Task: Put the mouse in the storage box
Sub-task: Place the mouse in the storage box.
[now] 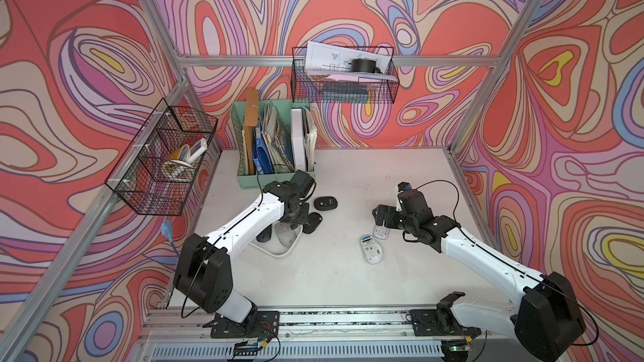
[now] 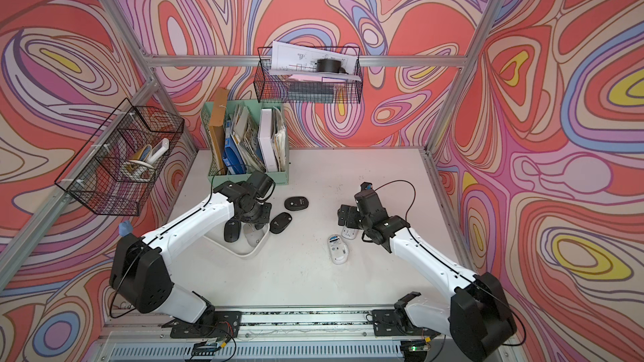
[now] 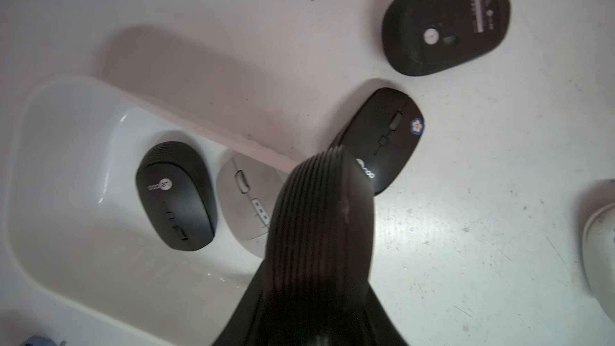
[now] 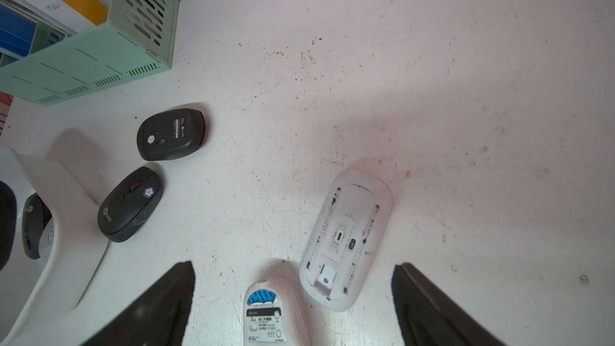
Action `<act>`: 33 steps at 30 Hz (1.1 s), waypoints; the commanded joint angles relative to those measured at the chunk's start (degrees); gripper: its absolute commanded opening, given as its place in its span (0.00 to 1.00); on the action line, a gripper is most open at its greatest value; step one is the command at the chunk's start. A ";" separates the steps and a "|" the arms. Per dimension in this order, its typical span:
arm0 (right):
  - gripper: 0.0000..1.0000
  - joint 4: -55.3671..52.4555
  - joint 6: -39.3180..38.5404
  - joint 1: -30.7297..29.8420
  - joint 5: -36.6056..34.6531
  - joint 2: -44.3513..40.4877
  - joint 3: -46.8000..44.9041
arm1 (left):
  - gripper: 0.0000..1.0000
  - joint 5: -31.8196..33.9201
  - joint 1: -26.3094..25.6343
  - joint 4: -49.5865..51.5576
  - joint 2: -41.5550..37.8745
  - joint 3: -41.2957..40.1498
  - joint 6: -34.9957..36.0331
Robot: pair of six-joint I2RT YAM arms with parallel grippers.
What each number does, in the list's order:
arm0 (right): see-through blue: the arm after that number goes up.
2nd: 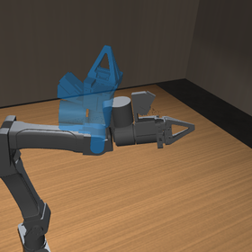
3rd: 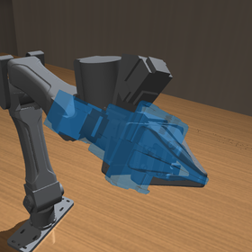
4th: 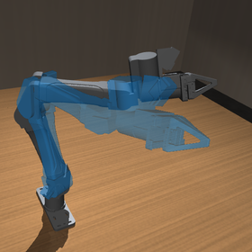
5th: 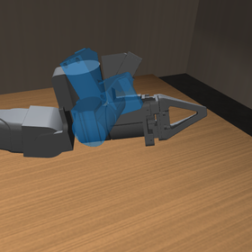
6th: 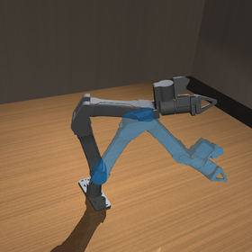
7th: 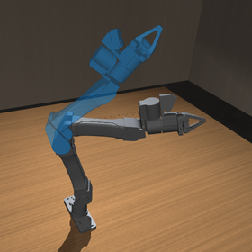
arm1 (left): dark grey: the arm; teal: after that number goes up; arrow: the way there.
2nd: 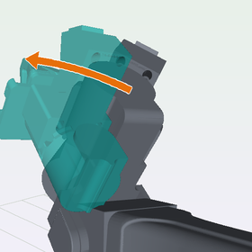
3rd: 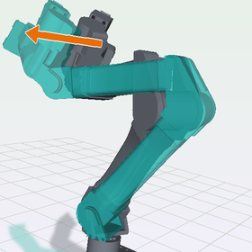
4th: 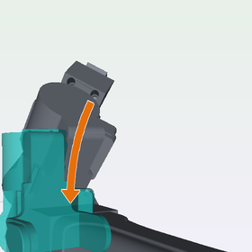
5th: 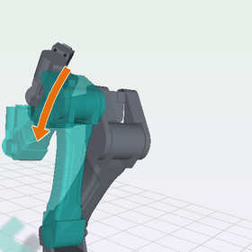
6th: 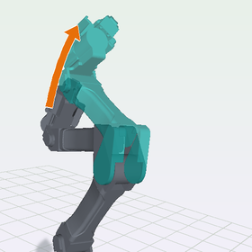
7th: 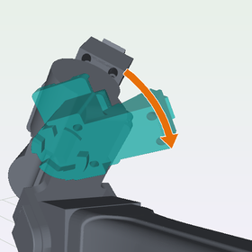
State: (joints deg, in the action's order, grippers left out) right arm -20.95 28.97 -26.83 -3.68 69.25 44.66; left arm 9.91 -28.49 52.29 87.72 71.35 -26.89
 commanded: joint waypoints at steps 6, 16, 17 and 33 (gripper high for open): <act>0.95 1.26 -0.71 -0.44 -0.29 0.53 0.25 | 0.08 7.81 7.62 5.82 -2.28 -2.72 -6.18; 0.95 1.44 -0.85 -0.44 0.03 0.86 0.38 | 0.06 19.84 15.21 11.35 4.61 -0.46 -11.04; 0.95 1.44 -0.86 -0.44 0.15 1.01 0.42 | 0.07 20.80 15.31 11.40 5.55 -0.05 -11.32; 0.95 1.45 -0.85 -0.42 0.04 0.45 -0.10 | 0.10 26.64 15.57 9.09 20.04 3.02 -14.33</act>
State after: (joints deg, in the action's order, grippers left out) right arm -20.14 28.56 -26.83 -3.60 69.97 44.66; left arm 34.74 -13.39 61.54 106.30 74.22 -39.86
